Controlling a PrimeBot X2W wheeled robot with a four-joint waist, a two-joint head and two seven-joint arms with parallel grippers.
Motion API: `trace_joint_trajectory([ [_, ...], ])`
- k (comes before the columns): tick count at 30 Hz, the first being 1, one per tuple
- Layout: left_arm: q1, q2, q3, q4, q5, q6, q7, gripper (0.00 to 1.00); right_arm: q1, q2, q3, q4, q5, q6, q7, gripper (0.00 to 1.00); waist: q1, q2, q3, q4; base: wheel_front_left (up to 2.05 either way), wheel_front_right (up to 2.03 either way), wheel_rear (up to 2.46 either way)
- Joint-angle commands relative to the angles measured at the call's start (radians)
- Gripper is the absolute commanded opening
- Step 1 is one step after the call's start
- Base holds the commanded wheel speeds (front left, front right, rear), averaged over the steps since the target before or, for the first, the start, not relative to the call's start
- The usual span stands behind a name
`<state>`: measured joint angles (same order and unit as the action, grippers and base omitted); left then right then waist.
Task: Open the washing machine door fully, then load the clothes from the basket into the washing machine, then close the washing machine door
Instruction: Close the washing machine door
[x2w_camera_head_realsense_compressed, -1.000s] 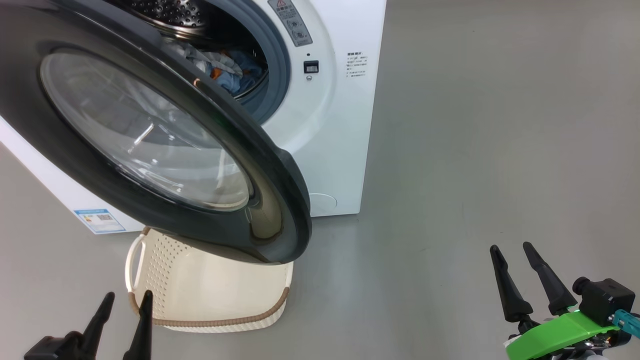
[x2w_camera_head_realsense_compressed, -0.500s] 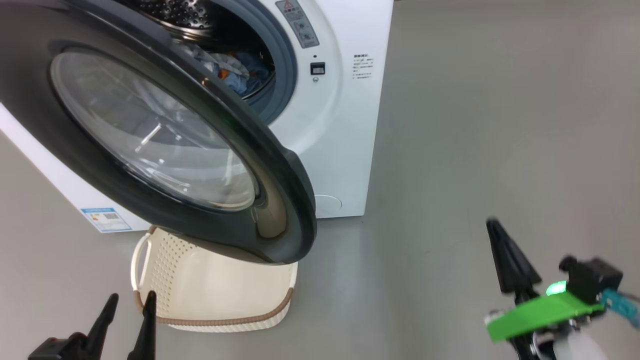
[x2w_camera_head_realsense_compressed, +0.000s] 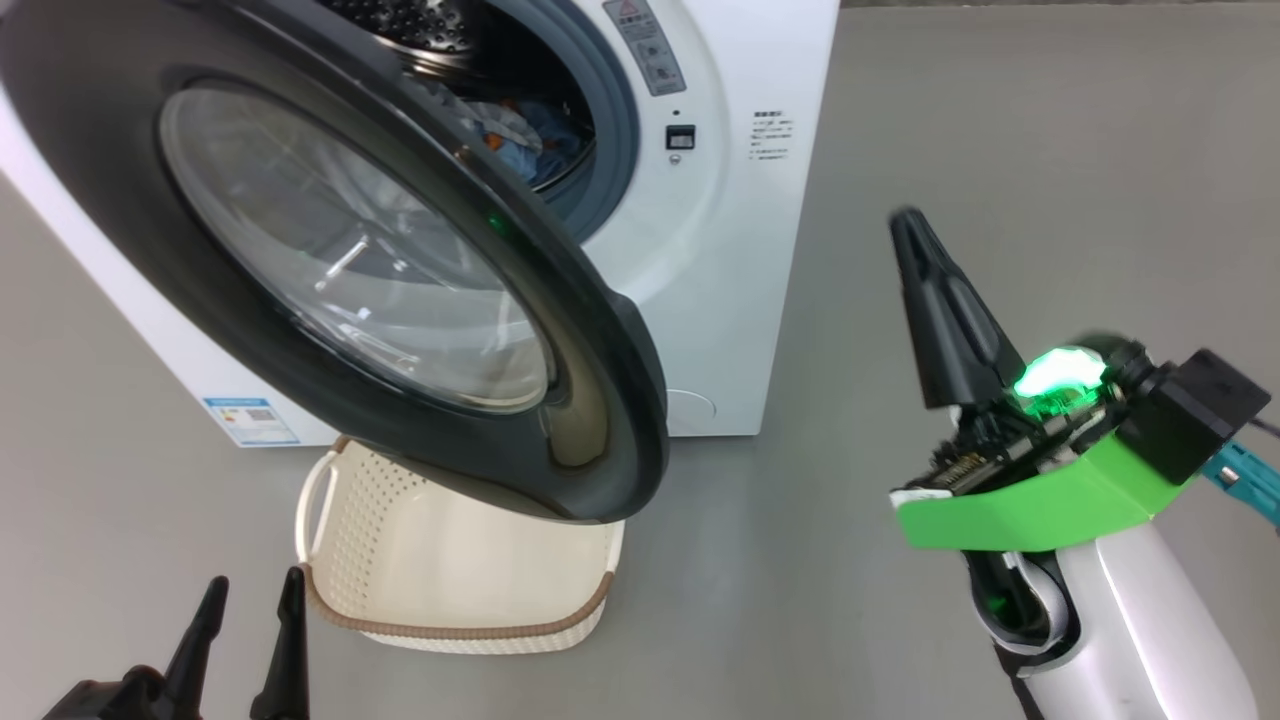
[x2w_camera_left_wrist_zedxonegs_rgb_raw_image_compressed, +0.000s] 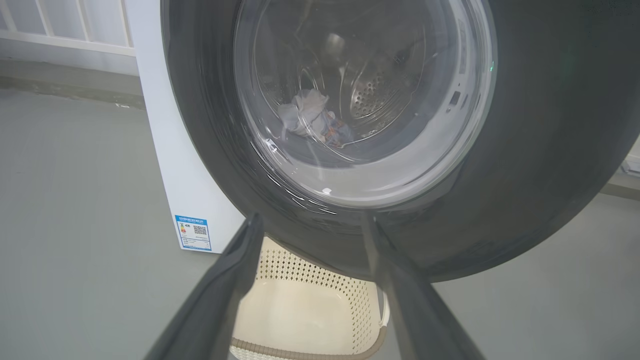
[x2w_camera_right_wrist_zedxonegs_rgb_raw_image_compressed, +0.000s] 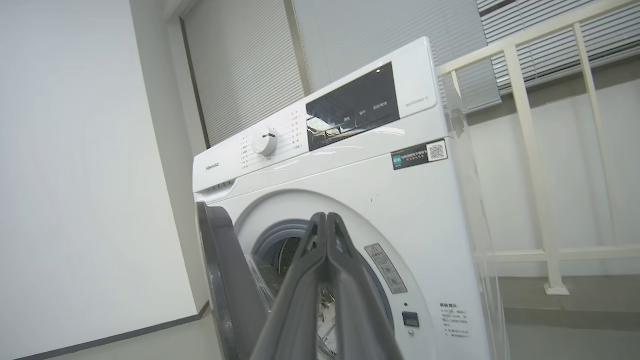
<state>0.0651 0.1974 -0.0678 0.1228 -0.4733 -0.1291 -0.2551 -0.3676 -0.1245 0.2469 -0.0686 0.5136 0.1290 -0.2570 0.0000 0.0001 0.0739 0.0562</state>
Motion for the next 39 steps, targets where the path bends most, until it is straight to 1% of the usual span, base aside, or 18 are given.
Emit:
trace_joint_trajectory([
  [1,-0.014,0.007,0.041,-0.033,0.011,-0.002,-0.007,1.00,-0.042,0.016,0.047,-0.065,0.014,0.002,-0.005,0.00,0.0000,-0.0001,-0.002,0.012,0.00,0.00,0.00],
  [4,-0.009,-0.005,0.050,-0.040,0.014,-0.002,-0.007,1.00,-0.051,0.022,0.106,-0.122,0.019,0.002,-0.005,0.00,0.0000,-0.0001,-0.005,0.022,0.00,0.00,0.00],
  [5,-0.009,-0.005,0.050,-0.040,0.014,-0.002,-0.007,1.00,-0.051,0.022,0.106,-0.122,0.019,0.002,-0.005,0.00,0.0000,-0.0001,-0.005,0.022,0.00,0.00,0.00],
  [9,0.002,-0.017,0.050,-0.042,0.014,-0.002,-0.007,1.00,-0.042,0.022,0.203,-0.140,0.032,0.002,-0.005,0.00,0.0000,-0.0001,-0.009,0.032,0.00,0.00,0.00],
  [11,0.008,-0.023,0.053,-0.042,0.013,-0.002,-0.007,1.00,-0.035,0.015,0.261,-0.121,0.035,0.002,-0.005,0.00,0.0000,-0.0001,-0.010,0.035,0.00,0.00,0.00],
  [15,0.008,-0.030,0.046,-0.040,0.012,-0.002,-0.007,1.00,-0.017,0.009,0.345,-0.050,0.056,0.002,-0.005,0.00,0.0000,-0.0001,-0.004,0.050,0.00,0.00,0.00],
  [18,-0.006,-0.037,0.041,-0.034,0.006,-0.002,-0.007,1.00,-0.008,0.004,0.384,0.006,0.078,0.002,-0.005,0.00,0.0000,-0.0001,0.006,0.066,0.00,0.00,0.00],
  [30,-0.037,-0.053,0.017,-0.009,-0.017,-0.002,-0.007,1.00,-0.007,0.000,0.461,0.244,0.124,0.002,-0.005,0.00,0.0000,-0.0001,0.036,0.101,0.00,0.00,0.00],
  [39,-0.067,-0.055,0.002,-0.005,-0.027,-0.002,-0.007,1.00,-0.048,0.011,0.437,0.339,0.128,0.002,-0.005,0.00,0.0000,-0.0001,0.069,0.108,0.00,0.00,0.00],
])
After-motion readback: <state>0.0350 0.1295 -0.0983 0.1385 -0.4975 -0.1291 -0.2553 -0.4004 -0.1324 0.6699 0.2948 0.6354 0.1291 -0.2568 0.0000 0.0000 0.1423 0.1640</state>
